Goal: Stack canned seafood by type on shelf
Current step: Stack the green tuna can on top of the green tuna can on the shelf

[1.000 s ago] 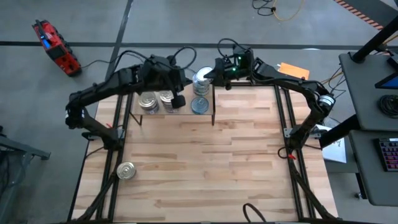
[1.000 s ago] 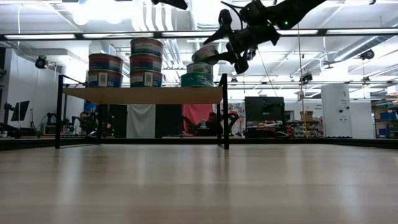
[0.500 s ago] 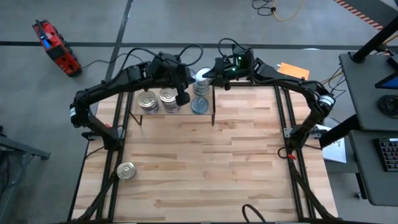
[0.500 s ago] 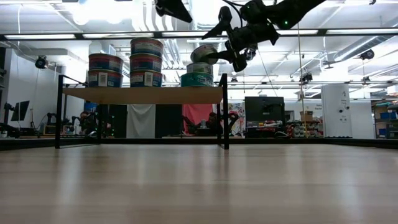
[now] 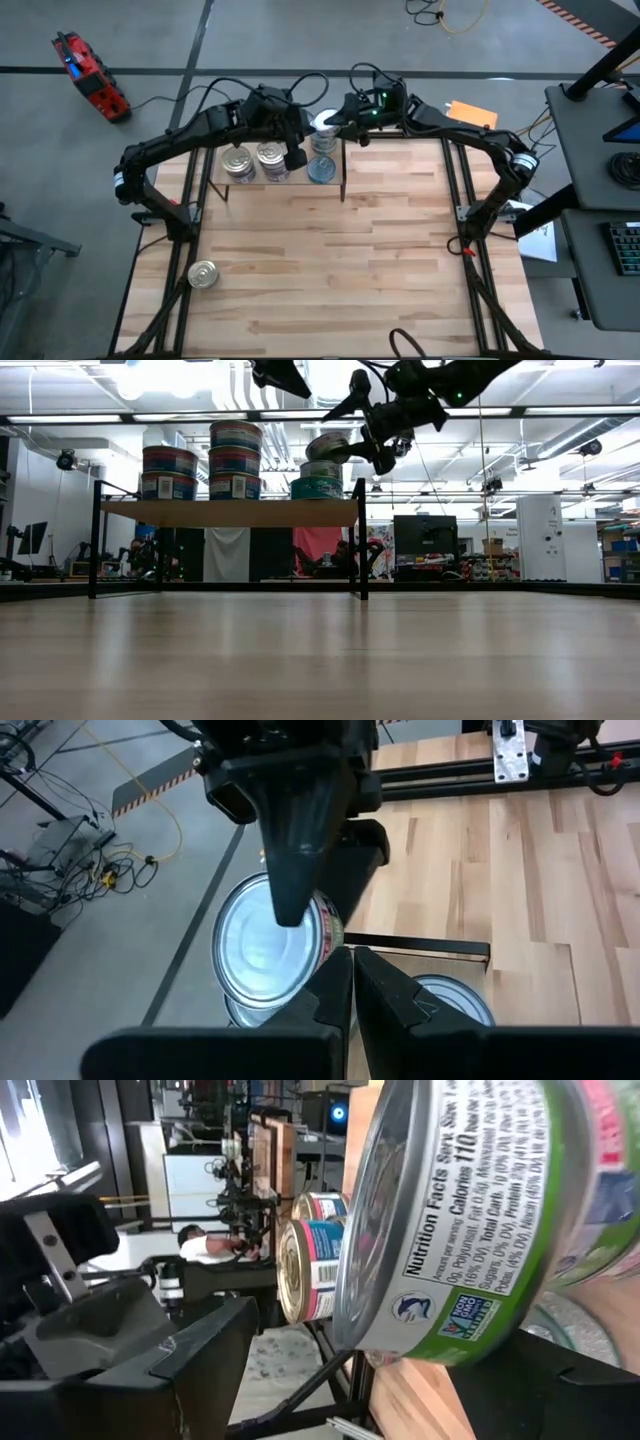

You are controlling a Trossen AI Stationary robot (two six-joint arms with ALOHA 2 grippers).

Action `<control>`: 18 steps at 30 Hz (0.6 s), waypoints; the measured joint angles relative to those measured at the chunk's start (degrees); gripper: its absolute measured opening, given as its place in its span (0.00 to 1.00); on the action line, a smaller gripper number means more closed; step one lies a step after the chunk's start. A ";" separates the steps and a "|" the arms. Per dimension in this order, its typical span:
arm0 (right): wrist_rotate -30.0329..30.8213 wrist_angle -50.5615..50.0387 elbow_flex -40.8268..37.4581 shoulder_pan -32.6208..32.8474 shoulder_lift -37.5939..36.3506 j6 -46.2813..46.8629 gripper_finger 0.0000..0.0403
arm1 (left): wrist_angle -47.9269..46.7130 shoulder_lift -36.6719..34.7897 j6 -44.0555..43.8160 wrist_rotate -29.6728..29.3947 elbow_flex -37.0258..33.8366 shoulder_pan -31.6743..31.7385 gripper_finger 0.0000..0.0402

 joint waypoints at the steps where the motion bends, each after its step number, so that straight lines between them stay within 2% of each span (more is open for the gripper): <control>1: 0.04 0.23 0.00 0.02 0.00 0.02 0.74 | 0.01 0.00 0.00 0.00 0.00 0.00 0.00; 10: 1.29 2.47 0.00 -0.28 0.00 1.53 0.74 | 0.45 0.00 0.01 -0.16 0.00 0.02 0.00; 15: -1.09 2.53 0.00 0.17 0.00 1.73 0.75 | 0.58 0.00 -0.11 -0.16 0.00 0.02 0.00; 18: -0.17 2.58 0.00 0.20 0.01 1.88 0.74 | 0.56 -0.01 -0.31 -0.16 0.00 0.02 0.00</control>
